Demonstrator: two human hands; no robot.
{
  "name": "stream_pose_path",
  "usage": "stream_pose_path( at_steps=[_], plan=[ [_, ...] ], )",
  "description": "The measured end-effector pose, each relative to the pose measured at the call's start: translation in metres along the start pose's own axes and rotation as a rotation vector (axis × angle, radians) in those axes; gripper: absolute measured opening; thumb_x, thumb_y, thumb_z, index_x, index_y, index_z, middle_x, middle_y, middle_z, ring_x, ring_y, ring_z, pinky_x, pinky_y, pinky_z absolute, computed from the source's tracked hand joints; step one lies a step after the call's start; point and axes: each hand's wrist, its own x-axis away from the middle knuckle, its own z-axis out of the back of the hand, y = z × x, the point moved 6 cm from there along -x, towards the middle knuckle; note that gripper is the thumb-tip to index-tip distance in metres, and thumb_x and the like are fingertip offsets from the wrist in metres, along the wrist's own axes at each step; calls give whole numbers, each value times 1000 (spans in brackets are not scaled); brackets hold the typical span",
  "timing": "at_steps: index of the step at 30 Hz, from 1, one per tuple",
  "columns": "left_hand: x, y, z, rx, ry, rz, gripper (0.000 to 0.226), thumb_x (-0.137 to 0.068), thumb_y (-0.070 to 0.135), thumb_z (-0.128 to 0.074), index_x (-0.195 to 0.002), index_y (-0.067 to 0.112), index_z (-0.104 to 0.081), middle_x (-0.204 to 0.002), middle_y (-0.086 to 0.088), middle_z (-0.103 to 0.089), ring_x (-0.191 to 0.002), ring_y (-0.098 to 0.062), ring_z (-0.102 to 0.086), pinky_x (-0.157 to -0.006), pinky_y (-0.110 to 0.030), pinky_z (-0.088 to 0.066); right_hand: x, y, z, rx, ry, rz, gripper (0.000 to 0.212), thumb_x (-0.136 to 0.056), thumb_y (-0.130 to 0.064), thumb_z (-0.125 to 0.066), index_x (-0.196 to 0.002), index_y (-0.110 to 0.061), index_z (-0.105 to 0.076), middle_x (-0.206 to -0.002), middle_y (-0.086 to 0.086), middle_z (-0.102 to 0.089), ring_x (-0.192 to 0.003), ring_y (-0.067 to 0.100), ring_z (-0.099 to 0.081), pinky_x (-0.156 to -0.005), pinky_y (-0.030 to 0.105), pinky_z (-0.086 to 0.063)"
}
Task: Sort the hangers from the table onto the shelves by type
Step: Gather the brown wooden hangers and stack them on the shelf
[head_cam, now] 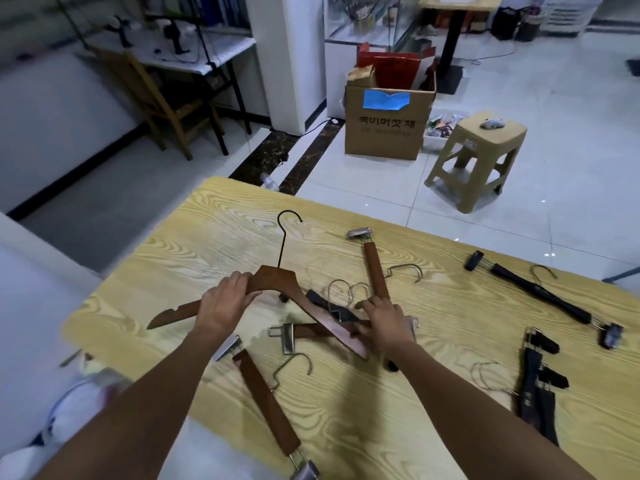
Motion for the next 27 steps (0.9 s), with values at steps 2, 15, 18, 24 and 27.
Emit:
stream_pose_path(
  at_steps=[2, 15, 18, 24, 27],
  plan=[
    [9, -9, -3, 16, 0, 15, 47, -91, 48, -47, -121, 13, -56, -109, -7, -62, -102, -27, -61, -75, -39, -50, -1, -13, -14, 50, -30, 44, 46, -88, -46, -57, -128, -25, -49, -127, 2, -50, -123, 25, -42, -94, 37, -35],
    [50, -16, -15, 59, 6, 28, 40, -90, 39, -57, -116, 9, -59, -103, -7, -63, -97, -25, -63, -68, -39, -51, 1, -20, -26, 140, 21, -55, 30, -93, -11, -53, -122, -14, -46, -127, 8, -48, -117, 28, -43, -97, 36, -36],
    [62, -9, -5, 58, 39, 3, 47, -90, 47, -48, -110, 7, -62, -96, -7, -64, -90, -25, -65, -63, -37, -51, 3, -21, -18, 184, 33, -44, 26, -97, -16, -47, -122, -10, -50, -128, 12, -47, -117, 30, -43, -98, 38, -36],
    [81, -3, 27, 43, 134, 52, 53, -90, 50, -43, -108, 6, -64, -92, -9, -65, -86, -26, -67, -60, -36, -52, 8, -18, 26, 221, 101, -13, 35, -98, -31, -47, -123, -6, -48, -127, 15, -44, -114, 32, -44, -97, 40, -38],
    [89, -2, 43, 42, 139, 111, 59, -87, 54, -36, -115, 8, -61, -101, -8, -65, -95, -25, -65, -67, -37, -52, 8, -14, 51, 229, 128, -11, 31, -98, -21, -47, -125, -5, -47, -129, 17, -44, -115, 35, -45, -98, 43, -39]
  ],
)
